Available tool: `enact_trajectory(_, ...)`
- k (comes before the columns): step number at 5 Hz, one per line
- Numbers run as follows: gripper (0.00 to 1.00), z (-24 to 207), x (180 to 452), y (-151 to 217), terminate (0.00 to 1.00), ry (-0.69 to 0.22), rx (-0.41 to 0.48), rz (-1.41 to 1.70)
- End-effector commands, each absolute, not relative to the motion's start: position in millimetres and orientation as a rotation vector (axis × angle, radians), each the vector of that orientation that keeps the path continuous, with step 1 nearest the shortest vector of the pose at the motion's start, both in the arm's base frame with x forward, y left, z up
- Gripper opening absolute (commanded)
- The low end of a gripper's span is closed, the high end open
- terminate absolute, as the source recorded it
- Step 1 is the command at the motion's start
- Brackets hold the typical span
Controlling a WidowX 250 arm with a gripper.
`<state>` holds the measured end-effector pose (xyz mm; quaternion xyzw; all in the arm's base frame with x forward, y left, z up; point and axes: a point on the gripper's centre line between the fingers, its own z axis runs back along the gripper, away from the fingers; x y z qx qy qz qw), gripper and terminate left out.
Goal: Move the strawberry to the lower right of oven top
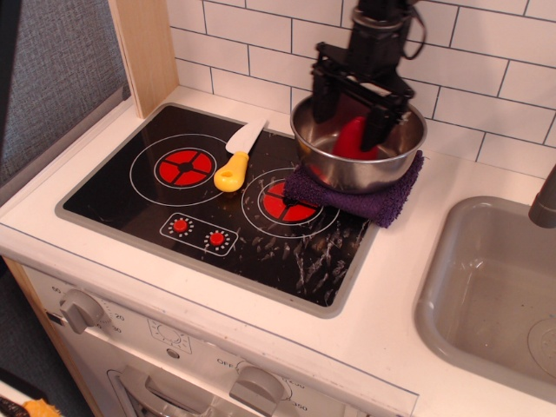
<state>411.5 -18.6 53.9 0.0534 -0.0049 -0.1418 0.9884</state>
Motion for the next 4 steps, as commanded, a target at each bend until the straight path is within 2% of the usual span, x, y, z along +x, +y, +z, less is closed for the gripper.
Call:
enact_trajectory(1,0.00,62,409,-15,0.00,-0.027,0.105,-0.273)
enact_trajectory(2,0.00,60,409,-18,0.00,-0.026,0.102,-0.279)
enact_trajectory(3,0.00,71,410,-24,0.00,-0.062,0.095,-0.293)
enact_trajectory(4,0.00,106,410,-27,0.00,-0.168,0.078,-0.290)
